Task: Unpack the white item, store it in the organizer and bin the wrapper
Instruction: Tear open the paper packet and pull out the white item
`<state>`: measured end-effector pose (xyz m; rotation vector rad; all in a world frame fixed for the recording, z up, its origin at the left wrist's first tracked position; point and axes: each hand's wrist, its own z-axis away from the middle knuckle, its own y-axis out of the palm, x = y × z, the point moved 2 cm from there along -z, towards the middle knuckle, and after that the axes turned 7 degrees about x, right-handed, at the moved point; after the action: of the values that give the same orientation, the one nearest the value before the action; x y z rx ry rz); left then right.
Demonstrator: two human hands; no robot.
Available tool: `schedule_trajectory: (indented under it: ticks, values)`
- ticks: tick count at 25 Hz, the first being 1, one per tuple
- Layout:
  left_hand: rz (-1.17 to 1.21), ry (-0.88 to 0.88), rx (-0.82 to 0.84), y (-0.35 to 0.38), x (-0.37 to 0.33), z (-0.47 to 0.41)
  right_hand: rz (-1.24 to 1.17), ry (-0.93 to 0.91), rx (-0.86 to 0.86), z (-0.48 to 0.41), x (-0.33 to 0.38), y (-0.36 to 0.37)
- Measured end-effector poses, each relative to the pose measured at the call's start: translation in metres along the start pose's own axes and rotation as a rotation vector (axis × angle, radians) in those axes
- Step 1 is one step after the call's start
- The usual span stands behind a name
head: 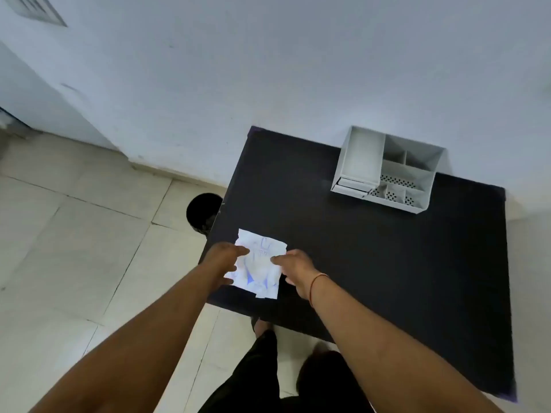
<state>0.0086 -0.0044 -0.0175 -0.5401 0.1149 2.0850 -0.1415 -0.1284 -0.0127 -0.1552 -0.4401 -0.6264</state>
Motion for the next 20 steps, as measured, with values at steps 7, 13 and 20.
schedule_trajectory:
  ticks: [7, 13, 20]
  values:
    - [0.099, -0.115, 0.048, 0.005, 0.000, -0.018, -0.052, 0.036, -0.033, -0.035, 0.006, 0.011]
    - [0.550, -0.041, 0.404, 0.017, -0.063, 0.007, 0.911, -0.731, -0.254, 0.026, 0.081, -0.020]
    - [0.505, 0.185, 0.556, 0.054, -0.129, 0.054, 0.689, -0.770, -0.301, 0.113, 0.102, -0.076]
